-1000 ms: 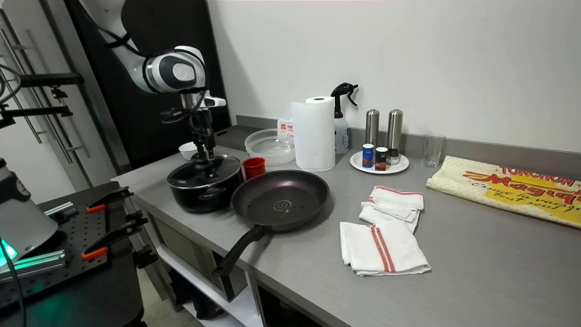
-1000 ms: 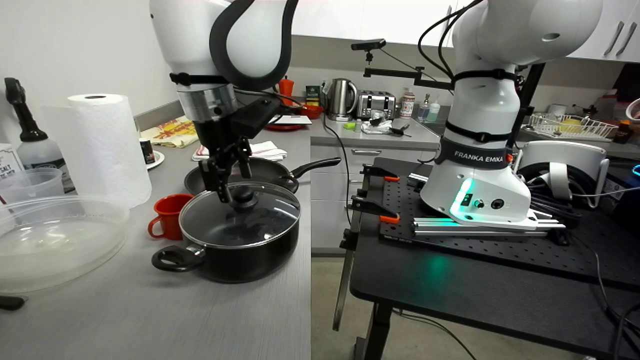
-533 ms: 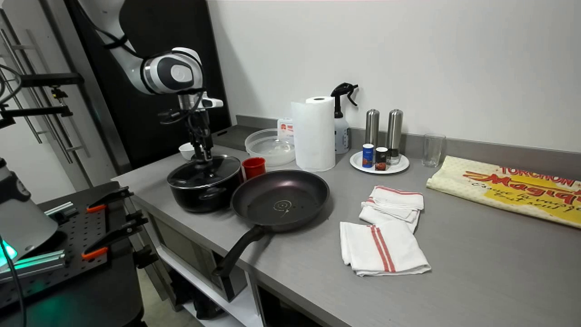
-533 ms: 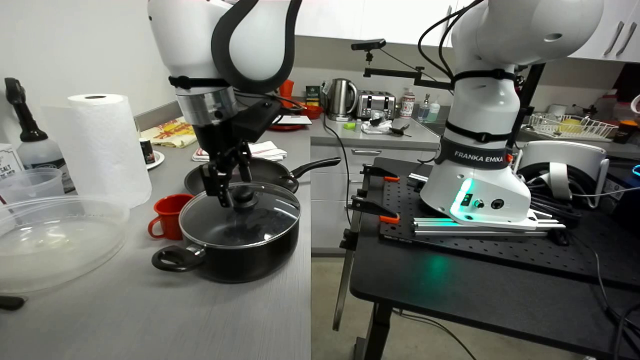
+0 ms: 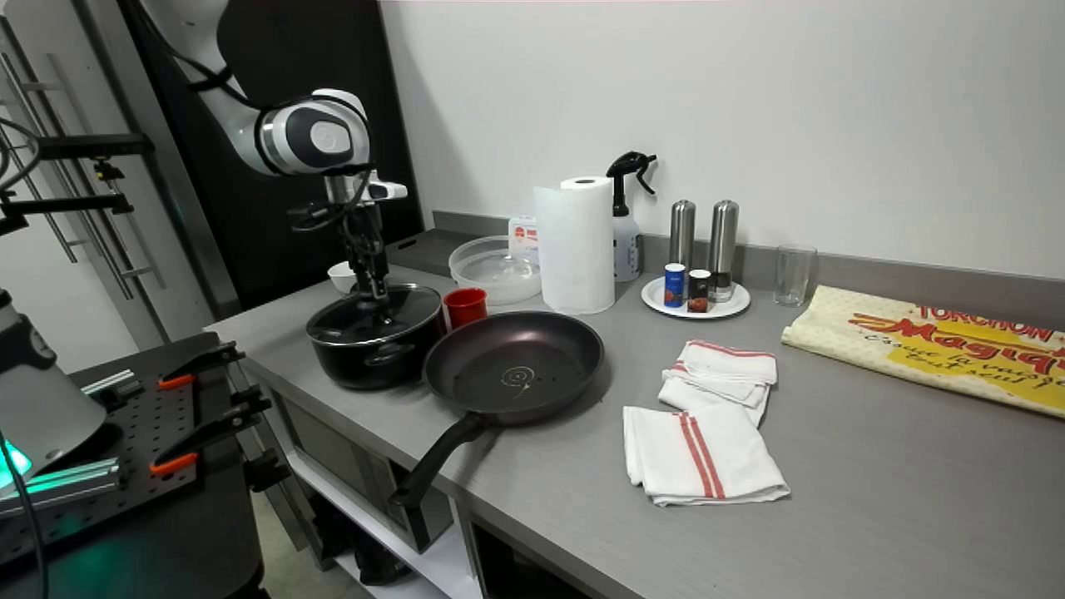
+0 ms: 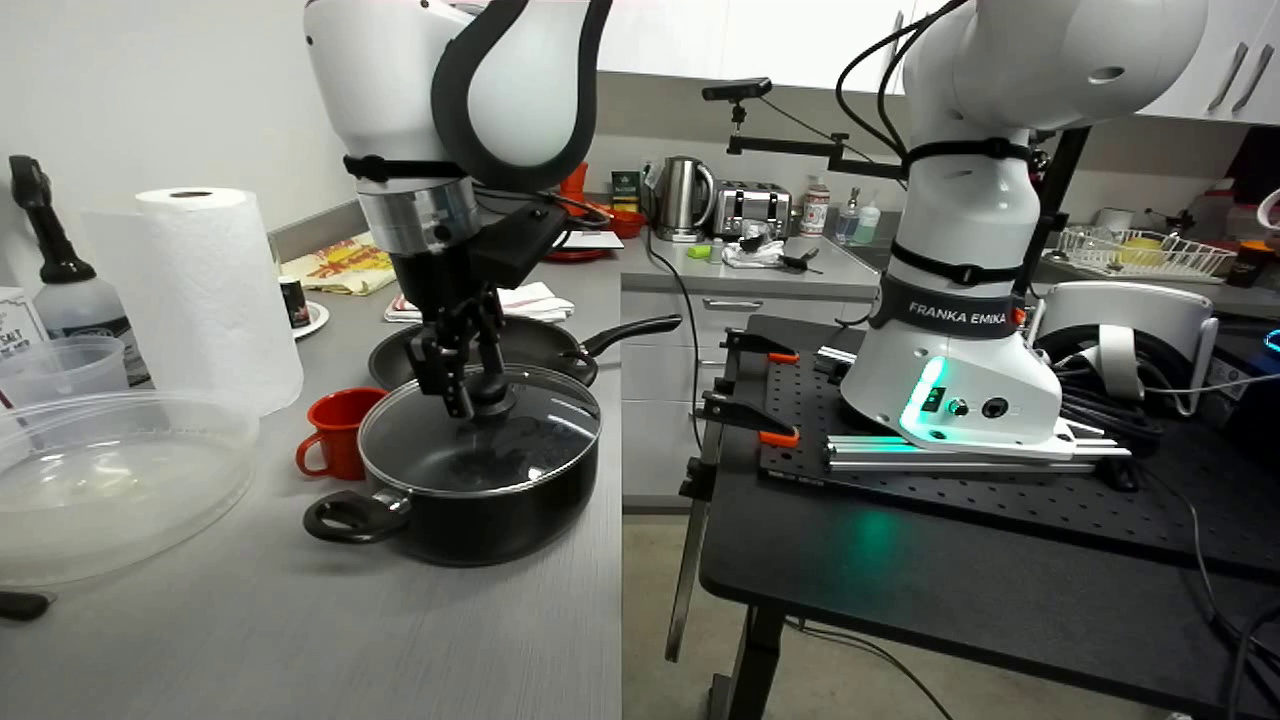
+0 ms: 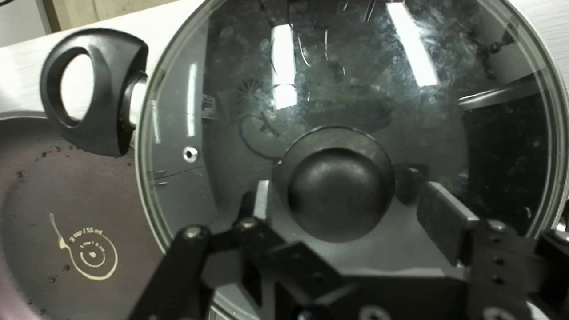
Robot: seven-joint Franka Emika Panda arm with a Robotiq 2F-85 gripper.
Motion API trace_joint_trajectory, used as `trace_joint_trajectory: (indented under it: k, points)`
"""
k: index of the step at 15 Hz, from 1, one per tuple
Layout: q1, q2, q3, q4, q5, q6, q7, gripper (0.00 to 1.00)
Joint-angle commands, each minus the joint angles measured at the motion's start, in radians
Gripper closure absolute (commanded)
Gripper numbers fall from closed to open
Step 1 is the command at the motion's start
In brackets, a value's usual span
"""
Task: Remove the lid from the table and put it on the table
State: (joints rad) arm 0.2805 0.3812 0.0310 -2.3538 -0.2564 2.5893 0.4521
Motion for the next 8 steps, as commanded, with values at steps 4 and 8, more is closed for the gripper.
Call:
trace_joint_trajectory:
  k: [4, 8]
  points:
    - [0.0, -0.019, -0.005, -0.02, 0.013, 0.032, -0.02, 0.69]
    - [-0.003, -0.02, -0.004, -0.021, 0.015, 0.034, -0.021, 0.75]
